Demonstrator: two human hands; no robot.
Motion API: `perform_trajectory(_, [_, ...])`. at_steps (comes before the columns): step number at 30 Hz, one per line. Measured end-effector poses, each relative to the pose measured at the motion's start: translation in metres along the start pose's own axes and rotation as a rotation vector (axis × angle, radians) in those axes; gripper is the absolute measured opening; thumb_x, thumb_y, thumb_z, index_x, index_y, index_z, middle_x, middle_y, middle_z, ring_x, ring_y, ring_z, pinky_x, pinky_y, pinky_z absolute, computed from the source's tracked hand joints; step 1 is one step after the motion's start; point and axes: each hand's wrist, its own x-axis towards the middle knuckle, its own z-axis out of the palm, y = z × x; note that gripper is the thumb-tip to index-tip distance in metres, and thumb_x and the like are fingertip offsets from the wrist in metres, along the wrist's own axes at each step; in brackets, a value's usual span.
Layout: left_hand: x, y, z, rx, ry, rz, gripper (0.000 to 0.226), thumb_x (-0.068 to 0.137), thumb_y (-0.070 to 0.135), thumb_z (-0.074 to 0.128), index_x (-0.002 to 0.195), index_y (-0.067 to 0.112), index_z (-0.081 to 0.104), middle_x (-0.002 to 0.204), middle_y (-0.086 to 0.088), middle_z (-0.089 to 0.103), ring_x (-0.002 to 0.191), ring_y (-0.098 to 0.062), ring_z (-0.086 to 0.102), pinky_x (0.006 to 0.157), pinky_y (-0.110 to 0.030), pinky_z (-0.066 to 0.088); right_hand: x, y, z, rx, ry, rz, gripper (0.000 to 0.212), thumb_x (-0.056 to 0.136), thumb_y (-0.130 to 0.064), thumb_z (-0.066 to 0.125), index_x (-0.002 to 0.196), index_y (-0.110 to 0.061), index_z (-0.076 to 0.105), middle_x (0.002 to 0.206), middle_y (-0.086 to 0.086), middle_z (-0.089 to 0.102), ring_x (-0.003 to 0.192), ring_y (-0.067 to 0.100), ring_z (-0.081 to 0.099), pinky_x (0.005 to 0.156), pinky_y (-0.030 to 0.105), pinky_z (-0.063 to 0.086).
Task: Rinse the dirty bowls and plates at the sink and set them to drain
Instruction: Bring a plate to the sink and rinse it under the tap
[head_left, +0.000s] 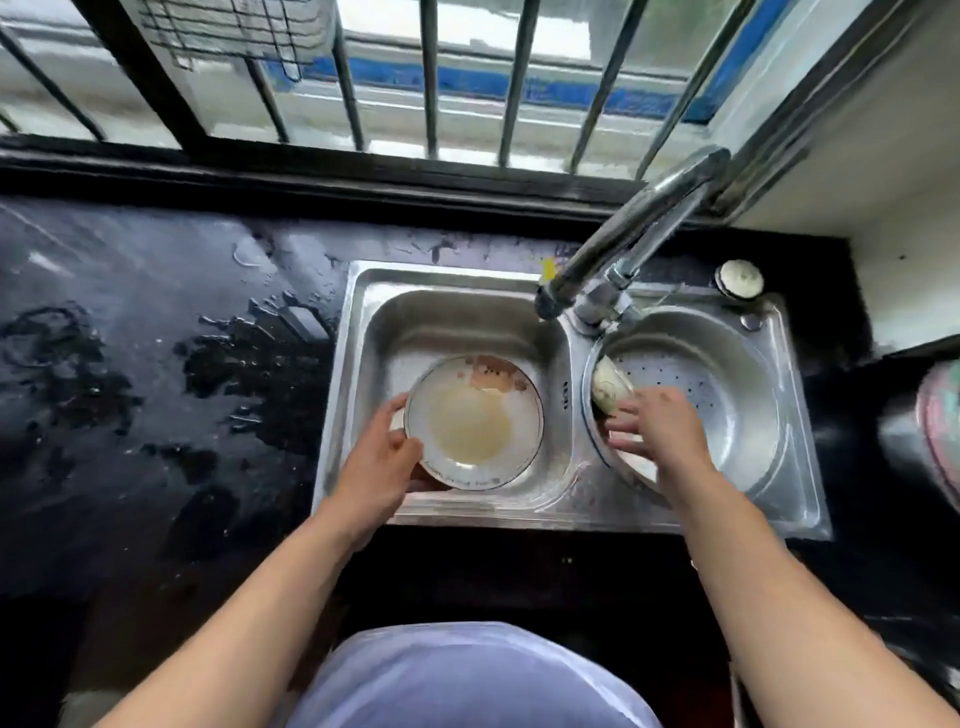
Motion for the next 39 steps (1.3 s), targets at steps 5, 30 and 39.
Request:
perform_trajectory(5, [0.046,0.013,0.014,-0.044,-0.041,-0.090,0.055,0.100,0.000,0.047,0.145,0.032,0.047,0.095,-0.012,0.079,0.085,-0.031,0.079,0.075,-0.047,0.065,0.085,-0.053,-0.007,0.059,0.095,0.162,0.042,0.100,-0.037,0.047,0.128,-0.007,0.052,0.126,0.018,0.063,0.092,0.034,0.073,0.042,0.031,0.056])
perform_trajectory(30, [0.070,-0.002,0.041,-0.222,-0.014,-0.179,0.054,0.091,-0.001,0.047,0.134,0.031,0.052,0.096,-0.012,0.079,0.083,-0.039,0.078,0.071,-0.047,0.066,0.129,-0.045,0.015,-0.012,0.012,0.040,0.043,0.102,-0.045,0.046,0.124,-0.008,0.054,0.120,0.016,0.067,0.096,0.026,0.075,0.077,0.040,0.065])
perform_trajectory(39, [0.060,-0.007,0.054,-0.213,0.077,-0.164,0.057,0.087,0.000,0.046,0.138,0.027,0.047,0.099,-0.022,0.072,0.075,-0.028,0.076,0.072,-0.056,0.066,-0.019,0.011,0.076,-0.875,-0.428,-0.886,0.028,0.091,-0.020,0.050,0.110,-0.015,0.070,0.121,0.000,0.065,0.108,0.022,0.063,0.085,0.038,0.054])
